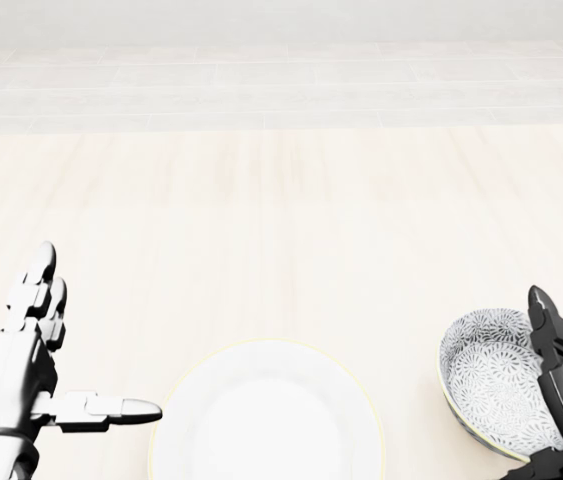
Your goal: Put the bowl on the plate.
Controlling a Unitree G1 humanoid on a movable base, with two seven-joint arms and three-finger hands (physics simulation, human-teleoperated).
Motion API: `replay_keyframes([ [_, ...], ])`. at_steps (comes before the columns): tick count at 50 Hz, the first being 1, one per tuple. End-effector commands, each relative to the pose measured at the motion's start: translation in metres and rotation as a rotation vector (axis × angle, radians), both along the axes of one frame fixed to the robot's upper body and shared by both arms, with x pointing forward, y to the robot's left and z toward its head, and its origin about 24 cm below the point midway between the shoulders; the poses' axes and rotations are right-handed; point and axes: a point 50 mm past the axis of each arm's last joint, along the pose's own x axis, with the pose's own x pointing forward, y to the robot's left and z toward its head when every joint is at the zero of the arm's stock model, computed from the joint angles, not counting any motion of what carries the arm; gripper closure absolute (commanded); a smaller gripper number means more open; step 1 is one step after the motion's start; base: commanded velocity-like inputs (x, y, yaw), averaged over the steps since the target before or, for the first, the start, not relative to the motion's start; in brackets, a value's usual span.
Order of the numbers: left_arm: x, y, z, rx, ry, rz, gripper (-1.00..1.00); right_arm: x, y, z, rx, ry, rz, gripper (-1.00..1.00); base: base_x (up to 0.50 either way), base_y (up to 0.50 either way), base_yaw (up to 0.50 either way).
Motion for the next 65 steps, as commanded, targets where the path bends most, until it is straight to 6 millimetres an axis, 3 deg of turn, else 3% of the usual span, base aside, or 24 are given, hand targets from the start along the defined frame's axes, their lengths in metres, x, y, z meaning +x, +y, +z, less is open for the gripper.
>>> replay_keyframes([
  [1,0.001,-0.001,-0.002,0.004,0.006,-0.002,-1.0,-0.002,-0.003,0.001,-0.094,0.043,-0.01,-1.0,0.0,0.0,0.0],
  [30,0.002,-0.001,-0.003,-0.005,0.006,0.001,-1.0,0.008,-0.003,0.004,-0.316,0.13,-0.008,-1.0,0.0,0.0,0.0],
  [65,0.002,0.001,0.0,-0.002,-0.002,0.002,-1.0,0.017,0.011,-0.018,-0.408,0.227,0.043,-1.0,0.0,0.0,0.0],
])
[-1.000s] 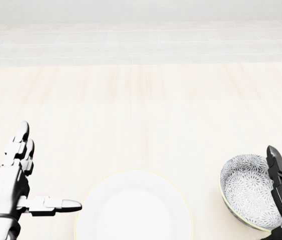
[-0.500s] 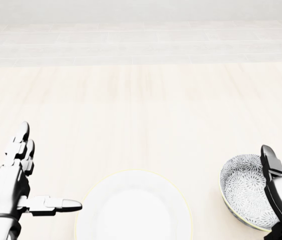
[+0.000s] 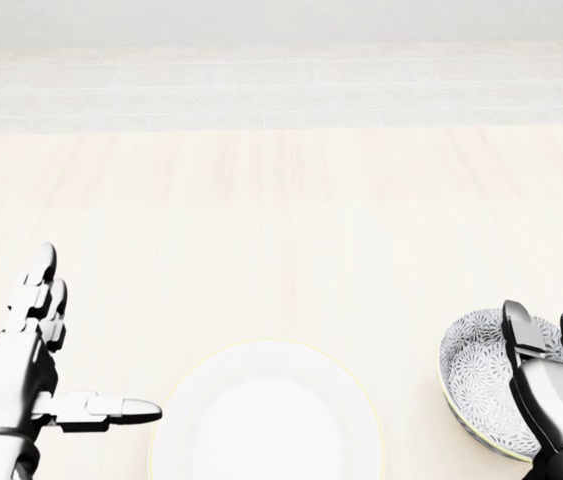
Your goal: Put the bowl on the plate.
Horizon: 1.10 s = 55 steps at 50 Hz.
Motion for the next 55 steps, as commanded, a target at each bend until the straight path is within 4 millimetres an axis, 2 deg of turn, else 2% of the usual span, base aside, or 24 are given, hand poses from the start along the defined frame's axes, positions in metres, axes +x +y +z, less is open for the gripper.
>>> replay_keyframes([
  [1,0.001,0.001,0.003,0.0,-0.005,0.001,-1.0,0.002,0.004,-0.006,-0.032,0.029,0.012,-1.0,0.0,0.0,0.0],
  [32,0.0,0.003,0.002,0.006,-0.006,0.003,-1.0,-0.005,0.003,-0.021,-0.058,0.101,0.006,-1.0,0.0,0.0,0.0],
  [34,0.0,0.002,0.002,0.005,-0.006,0.002,-1.0,-0.005,0.004,-0.023,-0.055,0.108,0.007,-0.8,0.0,0.0,0.0],
  [38,0.0,0.003,0.003,0.005,-0.007,0.002,-1.0,-0.004,0.005,-0.023,-0.054,0.111,0.011,-0.76,0.0,0.0,0.0],
  [40,-0.001,0.003,0.003,0.005,-0.007,0.005,-1.0,-0.004,0.004,-0.023,-0.056,0.111,0.011,-0.58,0.0,0.0,0.0],
  [45,-0.001,0.003,0.002,0.004,-0.006,0.005,-1.0,-0.005,0.004,-0.025,-0.055,0.117,0.009,-0.43,0.0,0.0,0.0],
  [47,-0.001,0.002,0.002,0.004,-0.006,0.005,-1.0,-0.005,0.004,-0.027,-0.053,0.119,0.009,-0.22,0.0,0.0,0.0],
  [55,-0.001,0.003,0.001,0.002,-0.005,0.006,-1.0,-0.007,0.003,-0.029,-0.043,0.133,0.006,-0.21,0.0,0.0,0.0],
])
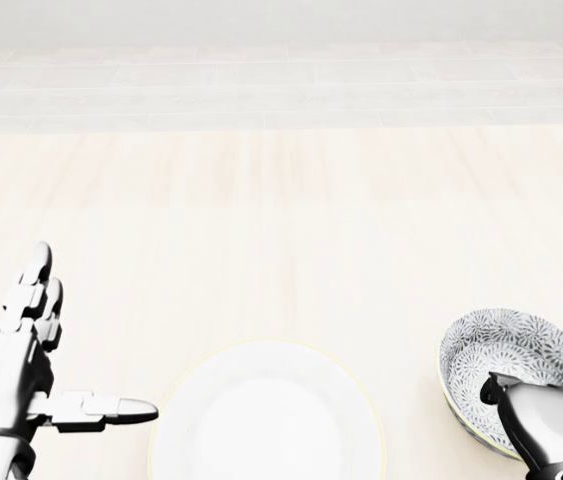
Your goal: Put the bowl on the plate.
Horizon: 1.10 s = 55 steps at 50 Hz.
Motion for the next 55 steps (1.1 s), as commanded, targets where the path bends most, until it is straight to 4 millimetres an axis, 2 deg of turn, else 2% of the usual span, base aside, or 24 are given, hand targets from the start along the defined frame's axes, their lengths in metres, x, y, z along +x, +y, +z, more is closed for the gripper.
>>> replay_keyframes([
  [1,-0.001,0.001,-0.001,-0.003,0.001,0.001,-1.0,-0.002,-0.001,-0.004,0.007,0.023,-0.005,-0.11,0.0,0.0,0.0],
  [23,0.001,-0.001,-0.001,-0.002,-0.003,0.001,-1.0,-0.005,-0.002,-0.008,0.04,0.032,-0.014,0.4,0.0,0.0,0.0],
  [28,0.002,-0.001,0.0,-0.002,-0.005,-0.001,-1.0,-0.006,-0.002,-0.008,0.044,0.03,-0.015,0.45,0.0,0.0,0.0],
  [38,0.001,-0.001,-0.001,-0.002,-0.006,-0.005,-1.0,-0.006,-0.003,-0.003,0.025,0.015,-0.011,0.55,0.0,0.0,0.0],
  [49,0.006,-0.003,0.0,0.002,-0.012,-0.014,-1.0,-0.006,-0.007,0.021,-0.032,-0.029,-0.011,0.65,0.0,0.0,0.0],
  [55,0.009,-0.006,0.003,0.003,-0.018,-0.02,-1.0,-0.007,-0.007,0.024,-0.045,-0.043,0.002,0.7,0.0,0.0,0.0],
])
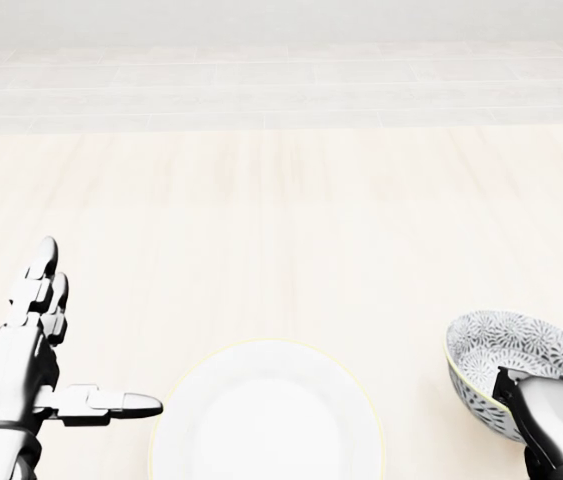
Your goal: Put the bowl on the plate.
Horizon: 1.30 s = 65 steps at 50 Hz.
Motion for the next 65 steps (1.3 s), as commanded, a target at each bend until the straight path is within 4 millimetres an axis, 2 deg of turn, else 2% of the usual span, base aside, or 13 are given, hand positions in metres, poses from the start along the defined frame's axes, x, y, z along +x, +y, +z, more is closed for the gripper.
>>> replay_keyframes([
  [1,0.004,-0.003,0.003,0.003,-0.008,-0.01,-1.0,-0.005,-0.003,0.009,-0.039,-0.013,0.002,0.72,0.0,0.0,0.0],
  [12,0.009,-0.006,0.008,0.004,-0.015,-0.015,-1.0,-0.004,0.006,0.01,-0.073,-0.06,0.058,0.79,0.0,0.0,0.0],
  [27,0.008,-0.005,0.007,0.007,-0.018,-0.014,-1.0,-0.007,0.014,0.024,-0.141,-0.135,0.122,0.78,0.0,0.0,0.0],
  [37,0.008,-0.005,0.007,0.007,-0.018,-0.015,-1.0,-0.008,0.015,0.024,-0.142,-0.138,0.127,0.78,0.0,0.0,0.0],
  [38,0.009,-0.004,0.008,0.011,-0.021,-0.014,-1.0,-0.007,0.025,0.028,-0.174,-0.206,0.181,0.76,0.0,0.0,0.0],
  [46,0.009,-0.004,0.007,0.019,-0.019,-0.011,-1.0,-0.01,0.035,0.027,-0.187,-0.238,0.202,0.76,0.0,0.0,0.0],
  [65,0.008,-0.002,0.011,0.024,-0.024,-0.004,-1.0,-0.007,0.079,0.044,-0.167,-0.329,0.337,0.77,0.0,0.0,0.0],
])
